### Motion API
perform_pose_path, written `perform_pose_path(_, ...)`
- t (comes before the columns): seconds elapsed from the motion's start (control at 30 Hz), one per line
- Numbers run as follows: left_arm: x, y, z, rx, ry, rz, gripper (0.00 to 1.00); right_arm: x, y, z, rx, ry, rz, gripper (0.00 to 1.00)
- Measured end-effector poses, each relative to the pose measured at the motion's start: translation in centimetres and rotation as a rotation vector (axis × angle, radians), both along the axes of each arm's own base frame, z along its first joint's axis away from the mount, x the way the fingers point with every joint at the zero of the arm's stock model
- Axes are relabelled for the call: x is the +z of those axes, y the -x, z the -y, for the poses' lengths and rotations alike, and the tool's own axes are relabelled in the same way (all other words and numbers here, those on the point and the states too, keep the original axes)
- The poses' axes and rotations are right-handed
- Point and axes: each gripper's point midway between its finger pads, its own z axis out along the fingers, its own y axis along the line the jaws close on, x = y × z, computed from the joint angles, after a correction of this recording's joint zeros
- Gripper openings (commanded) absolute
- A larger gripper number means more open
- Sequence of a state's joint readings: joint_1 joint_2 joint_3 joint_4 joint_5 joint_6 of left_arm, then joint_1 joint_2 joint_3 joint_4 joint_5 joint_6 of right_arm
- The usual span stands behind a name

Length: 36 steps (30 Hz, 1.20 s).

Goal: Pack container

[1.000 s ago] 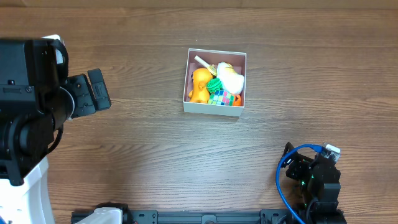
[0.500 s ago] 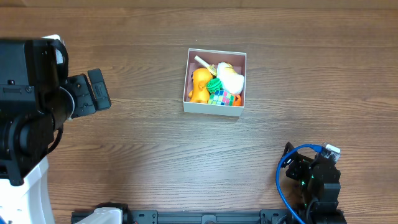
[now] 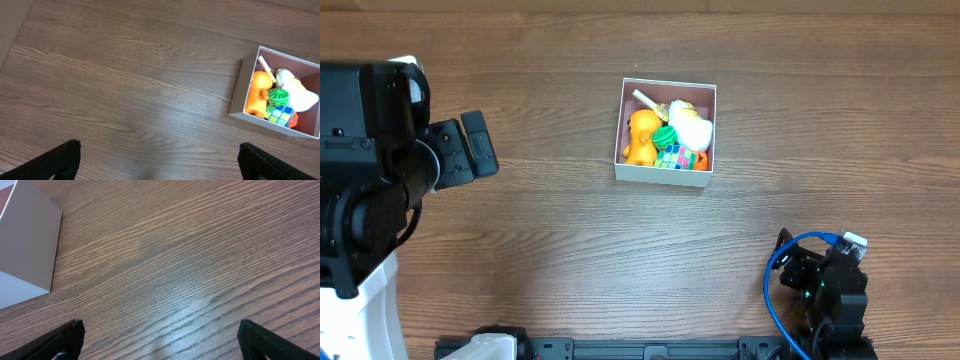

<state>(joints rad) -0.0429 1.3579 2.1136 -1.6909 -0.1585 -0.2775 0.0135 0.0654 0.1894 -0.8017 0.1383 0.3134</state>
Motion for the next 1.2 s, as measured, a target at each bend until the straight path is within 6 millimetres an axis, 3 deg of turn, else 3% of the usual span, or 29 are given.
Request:
perform_pose_path(0.47, 0.1, -0.1, 0.0, -0.001, 0.000, 0.006, 1.00, 0.0, 0.0, 0.0, 0.001, 0.000, 0.000, 1.00)
perform_pose_path(0.53, 0.9, -0.8, 0.0, -0.004, -0.001, 0.057, 1.00, 0.0, 0.0, 0.0, 0.000, 0.001, 0.000, 1.00)
perform_pose_path(0.67, 4.4, -3.0, 0.3, -0.041, -0.017, 0.252, 1.00, 0.0, 0.0, 0.0, 0.000, 0.000, 0.000, 1.00)
perform_pose_path(0.8, 6.9, -3.4, 0.8, -0.113, -0.057, 0.414, 1.00, 0.0, 0.0, 0.0, 0.001, 0.000, 0.000, 1.00)
perform_pose_path(0.87, 7.3, -3.3, 0.9, -0.136, -0.070, 0.463, 1.00, 0.0, 0.0, 0.0, 0.000, 0.000, 0.000, 1.00)
perform_pose_path(1.0, 5.8, -3.2, 0.6, -0.158, -0.079, 0.522, 1.00, 0.0, 0.0, 0.0, 0.001, 0.000, 0.000, 1.00)
perform_pose_path(1.2, 0.9, -3.2, 0.6, -0.196, -0.068, 0.554, 1.00, 0.0, 0.0, 0.0, 0.001, 0.000, 0.000, 1.00)
